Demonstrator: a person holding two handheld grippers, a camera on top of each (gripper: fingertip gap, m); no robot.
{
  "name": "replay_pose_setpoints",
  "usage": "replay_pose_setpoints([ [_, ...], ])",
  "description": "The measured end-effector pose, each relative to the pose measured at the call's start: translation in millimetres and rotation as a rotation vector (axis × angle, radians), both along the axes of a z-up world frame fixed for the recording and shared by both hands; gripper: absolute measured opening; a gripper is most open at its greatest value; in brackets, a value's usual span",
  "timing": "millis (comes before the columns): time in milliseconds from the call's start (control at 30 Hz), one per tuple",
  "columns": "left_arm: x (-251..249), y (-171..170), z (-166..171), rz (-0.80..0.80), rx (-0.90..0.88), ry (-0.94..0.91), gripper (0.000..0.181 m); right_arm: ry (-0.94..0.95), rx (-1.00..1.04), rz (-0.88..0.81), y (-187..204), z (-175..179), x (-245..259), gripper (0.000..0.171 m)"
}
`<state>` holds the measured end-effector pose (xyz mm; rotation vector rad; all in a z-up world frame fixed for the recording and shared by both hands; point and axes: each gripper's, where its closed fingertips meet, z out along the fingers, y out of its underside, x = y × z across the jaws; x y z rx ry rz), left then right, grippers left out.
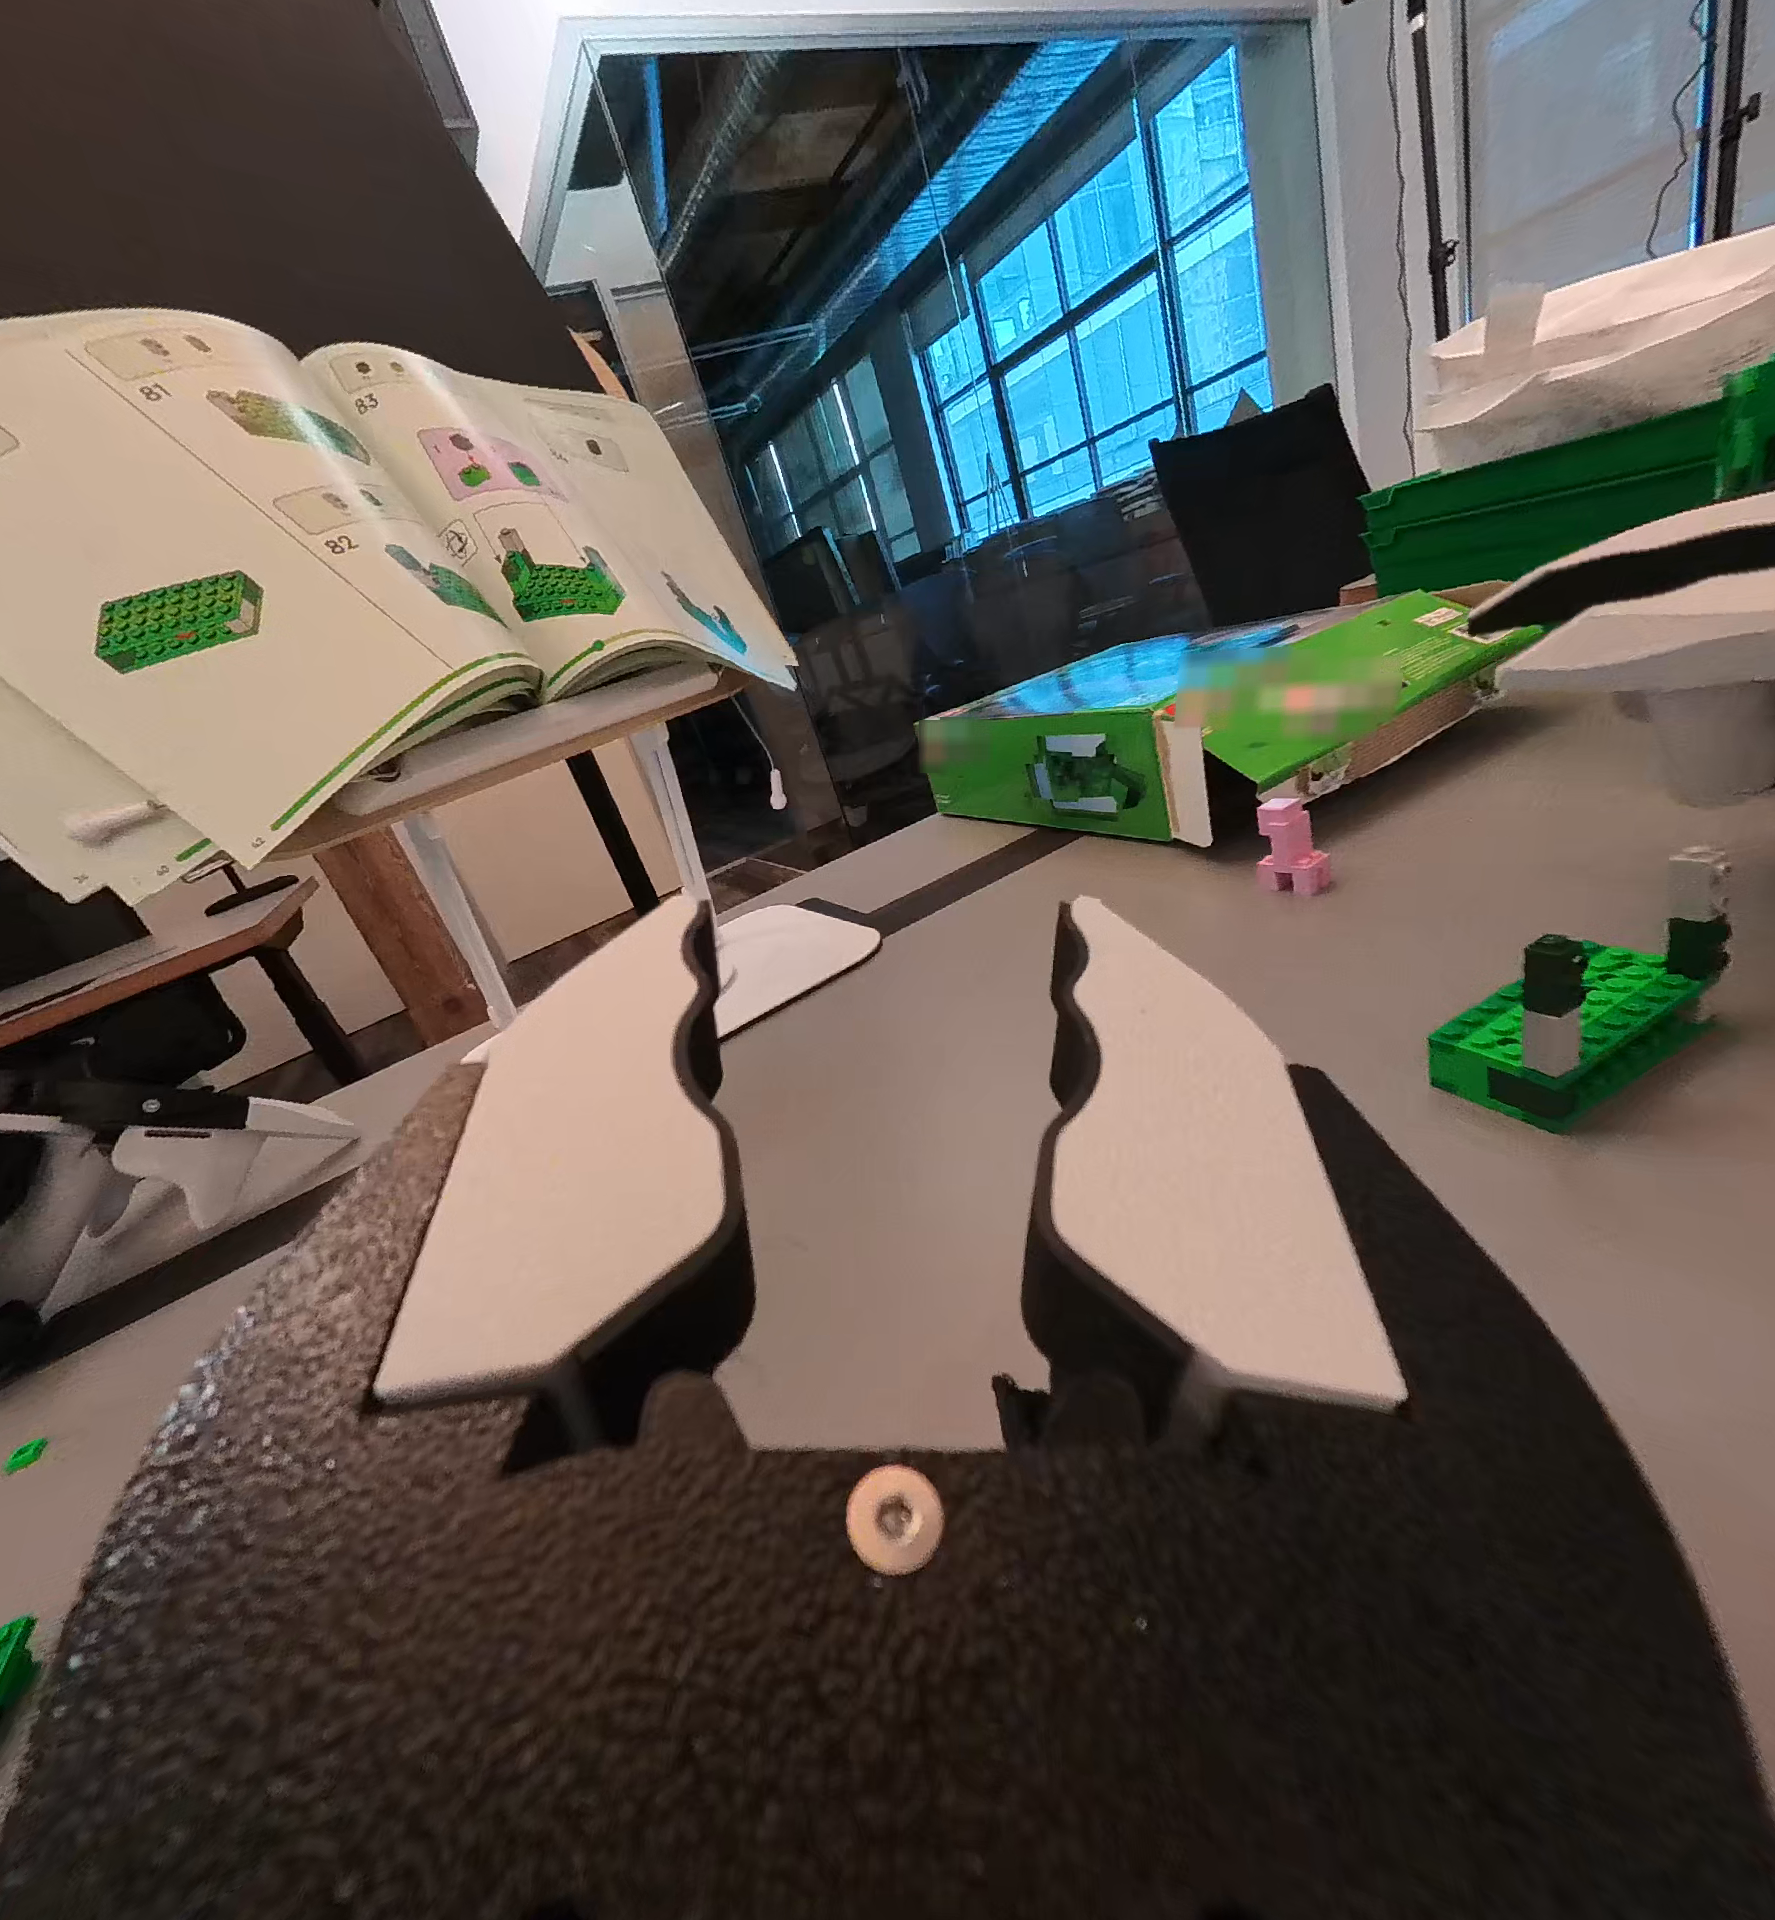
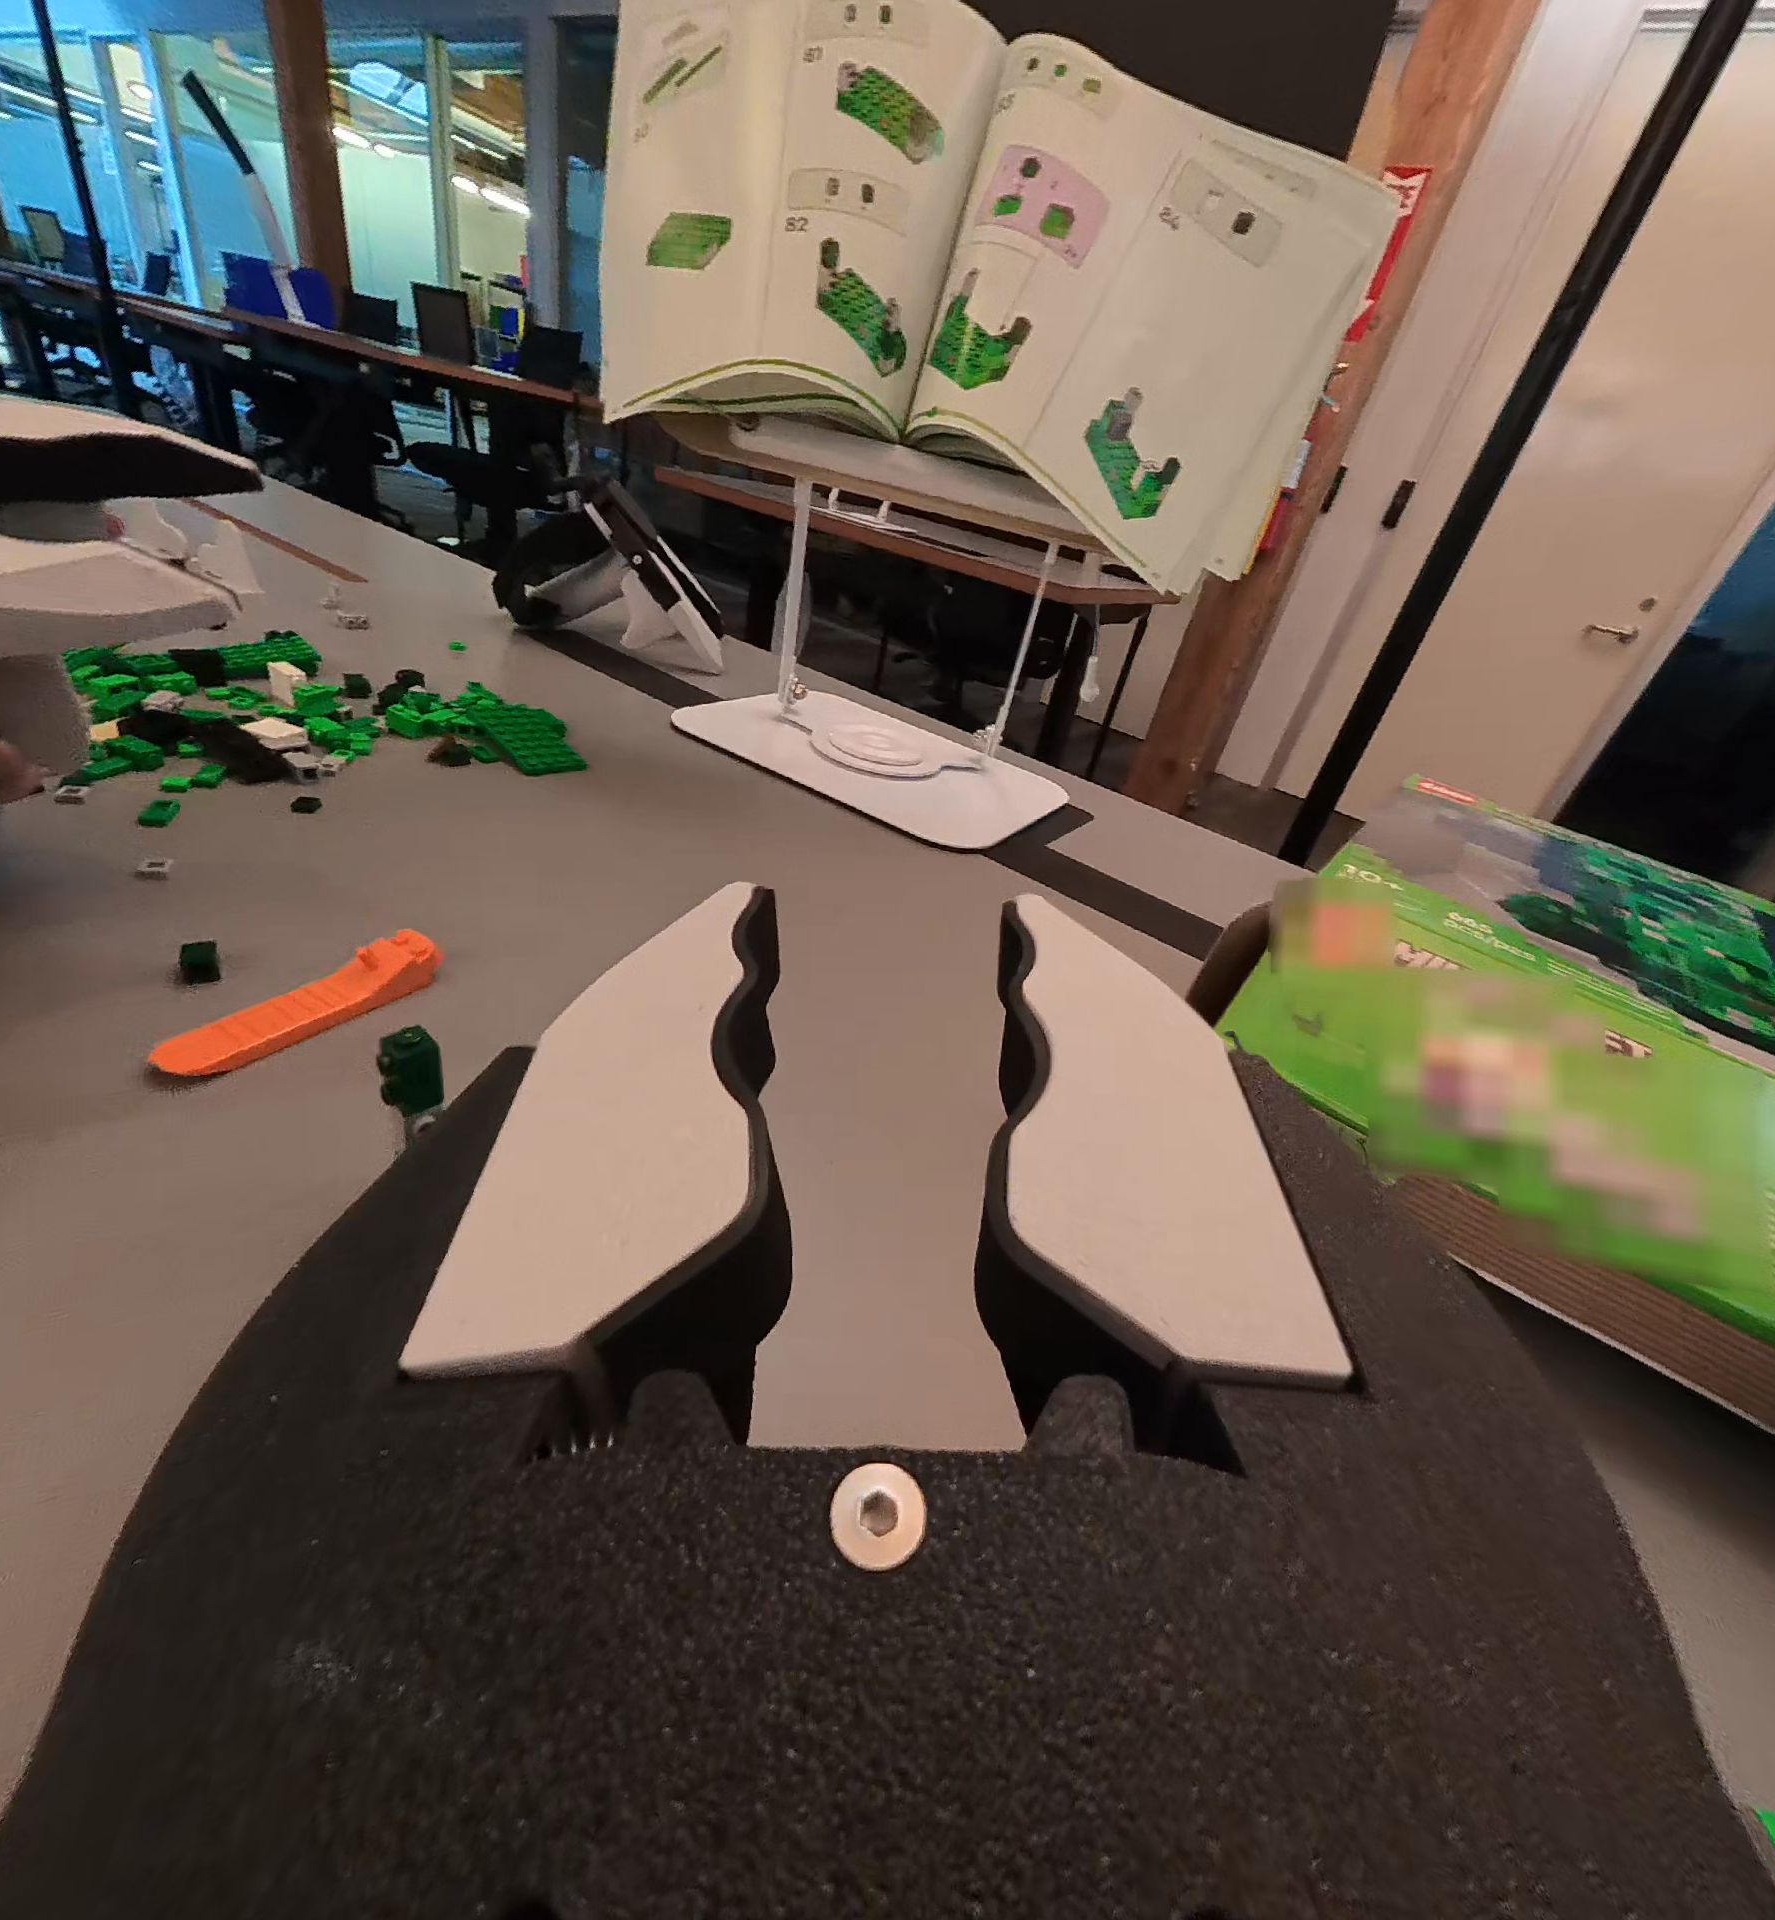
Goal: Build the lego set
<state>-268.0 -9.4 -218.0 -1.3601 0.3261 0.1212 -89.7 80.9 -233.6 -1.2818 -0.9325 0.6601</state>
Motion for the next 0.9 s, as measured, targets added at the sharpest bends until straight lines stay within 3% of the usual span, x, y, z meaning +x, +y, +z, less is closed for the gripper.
replay_pose_setpoints([
  [300,15,-5,-2,-0.154,-0.029,-0.041,0.053,-0.011,0.034,0.069,-11,0,-6,0.036],
  [433,58,-15,-21,-0.414,-0.192,-0.012,0.046,0.01,0.009,0.185,-22,4,-9,0.035],
  [633,71,-16,-26,-0.399,-0.154,0.119,0.038,0.051,-0.026,0.169,-15,4,-4,0.031],
  [900,58,-15,-18,-0.357,-0.12,0.062,0.035,0.092,-0.042,0.156,-11,8,1,0.03],
])
